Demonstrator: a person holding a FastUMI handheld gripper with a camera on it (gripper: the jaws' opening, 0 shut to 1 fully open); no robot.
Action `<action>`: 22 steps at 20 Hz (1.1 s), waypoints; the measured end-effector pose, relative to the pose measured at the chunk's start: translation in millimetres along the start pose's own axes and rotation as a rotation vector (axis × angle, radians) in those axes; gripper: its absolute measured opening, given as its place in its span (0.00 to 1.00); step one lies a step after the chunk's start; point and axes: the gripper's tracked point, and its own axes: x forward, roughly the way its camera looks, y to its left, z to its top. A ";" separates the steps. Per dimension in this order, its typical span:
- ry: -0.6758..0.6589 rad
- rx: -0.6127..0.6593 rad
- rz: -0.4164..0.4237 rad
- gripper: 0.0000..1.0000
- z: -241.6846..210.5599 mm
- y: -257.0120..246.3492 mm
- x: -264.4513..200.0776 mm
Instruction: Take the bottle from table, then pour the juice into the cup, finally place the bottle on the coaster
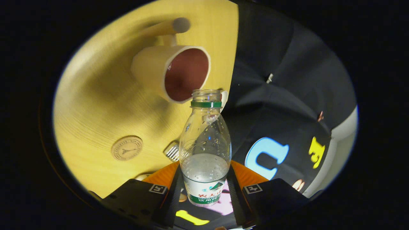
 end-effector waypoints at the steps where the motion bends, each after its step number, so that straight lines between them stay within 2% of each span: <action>1: 0.010 0.085 0.019 0.72 0.6 2.8 -4.2; 9: 0.025 0.661 0.147 0.72 -4.5 23.3 -16.1; 13: -0.024 1.080 0.222 0.73 2.5 32.1 -32.9; 17: -0.096 1.398 0.205 0.73 -16.7 17.2 -25.7; 22: -0.204 1.656 0.123 0.72 -48.3 -9.1 -12.4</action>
